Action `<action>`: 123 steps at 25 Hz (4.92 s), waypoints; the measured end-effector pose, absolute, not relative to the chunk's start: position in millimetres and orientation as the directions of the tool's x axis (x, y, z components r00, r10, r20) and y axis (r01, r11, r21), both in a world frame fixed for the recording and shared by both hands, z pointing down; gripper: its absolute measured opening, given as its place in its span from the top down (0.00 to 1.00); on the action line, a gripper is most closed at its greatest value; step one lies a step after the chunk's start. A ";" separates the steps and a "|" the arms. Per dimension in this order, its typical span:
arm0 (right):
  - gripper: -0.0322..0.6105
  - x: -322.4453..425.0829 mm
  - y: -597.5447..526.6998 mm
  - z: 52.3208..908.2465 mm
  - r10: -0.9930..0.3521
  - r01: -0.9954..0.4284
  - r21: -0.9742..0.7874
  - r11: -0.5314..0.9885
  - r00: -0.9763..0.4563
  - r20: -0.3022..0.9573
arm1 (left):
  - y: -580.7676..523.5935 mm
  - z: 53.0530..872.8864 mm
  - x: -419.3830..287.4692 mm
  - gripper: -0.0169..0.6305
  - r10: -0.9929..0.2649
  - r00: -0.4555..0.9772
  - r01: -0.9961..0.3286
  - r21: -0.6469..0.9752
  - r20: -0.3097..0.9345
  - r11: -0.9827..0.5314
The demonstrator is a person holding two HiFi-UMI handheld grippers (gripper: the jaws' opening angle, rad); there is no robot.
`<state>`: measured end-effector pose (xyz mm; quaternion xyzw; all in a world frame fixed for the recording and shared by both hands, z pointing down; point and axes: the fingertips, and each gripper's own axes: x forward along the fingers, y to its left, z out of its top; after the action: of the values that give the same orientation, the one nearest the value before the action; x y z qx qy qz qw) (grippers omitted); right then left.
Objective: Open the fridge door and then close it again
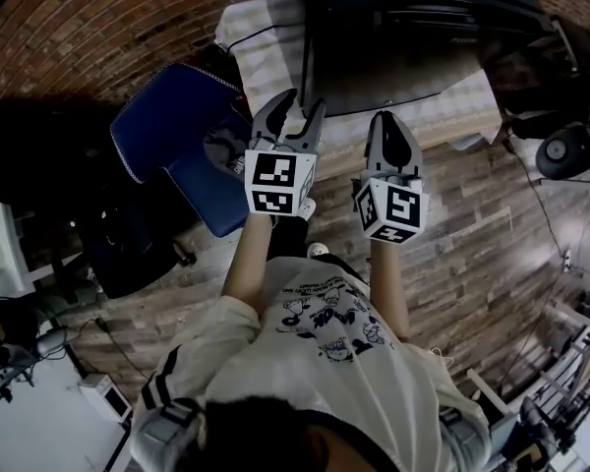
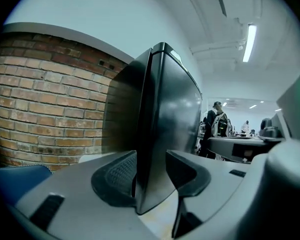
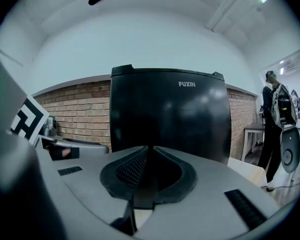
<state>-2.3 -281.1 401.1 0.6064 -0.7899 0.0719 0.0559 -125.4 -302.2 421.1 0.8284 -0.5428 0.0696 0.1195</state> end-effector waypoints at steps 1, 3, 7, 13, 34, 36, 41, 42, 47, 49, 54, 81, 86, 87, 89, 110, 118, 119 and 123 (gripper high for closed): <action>0.88 -2.2 -283.3 402.2 -0.950 -0.967 -0.046 0.251 -0.255 0.178 | -305.4 422.4 -124.2 0.69 -0.877 0.413 -0.911 0.127 0.246 -0.393; 0.88 -2.3 -287.1 405.0 -0.951 -0.968 -0.045 0.245 -0.249 0.184 | -310.7 425.8 -122.3 0.68 -0.866 0.432 -0.902 0.132 0.250 -0.412; 0.88 -3.5 -293.8 410.0 -0.951 -0.970 -0.044 0.237 -0.241 0.196 | -318.5 431.0 -120.4 0.66 -0.849 0.460 -0.888 0.127 0.259 -0.442; 0.88 -4.5 -302.1 416.4 -0.951 -0.974 -0.041 0.224 -0.228 0.207 | -327.7 435.7 -116.5 0.65 -0.818 0.510 -0.860 0.127 0.266 -0.494; 0.88 2.7 -316.7 425.1 -0.963 -0.988 -0.070 0.139 -0.151 0.221 | -338.9 434.6 -105.3 0.67 -0.767 0.578 -0.809 0.071 0.278 -0.584; 0.88 4.0 -316.4 425.7 -0.964 -0.989 -0.070 0.132 -0.144 0.221 | -339.0 434.2 -105.3 0.67 -0.761 0.585 -0.804 0.073 0.280 -0.590; 0.88 2.1 -312.9 427.1 -0.962 -0.987 -0.067 0.143 -0.155 0.224 | -340.2 433.8 -105.6 0.68 -0.772 0.569 -0.814 0.064 0.283 -0.577; 0.88 2.1 -312.0 426.9 -0.962 -0.987 -0.067 0.147 -0.158 0.223 | -340.3 433.9 -105.4 0.68 -0.774 0.565 -0.817 0.064 0.284 -0.573; 0.88 5.0 -303.6 424.0 -0.960 -0.983 -0.079 0.167 -0.181 0.213 | -338.4 434.3 -103.4 0.68 -0.770 0.560 -0.819 0.064 0.306 -0.570; 0.88 7.1 -299.3 422.6 -0.959 -0.981 -0.080 0.176 -0.189 0.210 | -337.4 434.0 -102.8 0.68 -0.774 0.553 -0.824 0.062 0.308 -0.563; 0.88 15.3 -291.2 418.9 -0.957 -0.978 -0.072 0.196 -0.207 0.205 | -337.3 435.7 -103.4 0.67 -0.797 0.517 -0.848 0.060 0.311 -0.527; 0.88 53.4 -167.4 401.4 -0.914 -0.934 -0.083 0.348 -0.358 0.193 | -183.6 430.5 -7.8 0.76 -0.752 0.586 -0.798 0.052 0.303 -0.601; 0.87 68.3 -142.1 400.1 -0.907 -0.926 -0.100 0.364 -0.377 0.186 | -161.5 432.3 15.3 0.77 -0.733 0.608 -0.779 0.054 0.303 -0.624; 0.87 70.3 -137.6 399.7 -0.905 -0.924 -0.096 0.371 -0.383 0.186 | -157.3 432.5 19.9 0.77 -0.729 0.613 -0.776 0.056 0.304 -0.628; 0.87 75.5 -129.5 397.9 -0.904 -0.922 -0.089 0.376 -0.386 0.186 | -149.4 432.3 29.8 0.77 -0.721 0.622 -0.768 0.059 0.304 -0.638; 0.70 173.9 -66.3 391.6 -0.927 -0.946 -0.080 0.314 -0.323 0.189 | -74.3 430.1 166.0 0.83 -0.594 0.751 -0.629 0.040 0.287 -0.776; 0.70 227.9 -60.9 387.3 -0.949 -0.964 -0.066 0.256 -0.263 0.173 | -63.2 428.8 223.4 0.86 -0.542 0.790 -0.574 0.035 0.287 -0.818; 0.70 235.9 -60.7 387.0 -0.952 -0.967 -0.063 0.248 -0.255 0.171 | -62.0 428.4 231.0 0.86 -0.534 0.796 -0.565 0.035 0.286 -0.824; 0.74 270.8 -61.0 388.8 -0.955 -0.971 -0.043 0.234 -0.238 0.176 | -58.9 429.4 263.1 0.86 -0.497 0.819 -0.530 0.044 0.289 -0.847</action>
<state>270.8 -61.0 388.8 0.6146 -0.7836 0.0715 0.0560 263.1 -58.9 429.4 0.9516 -0.2696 0.1343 0.0610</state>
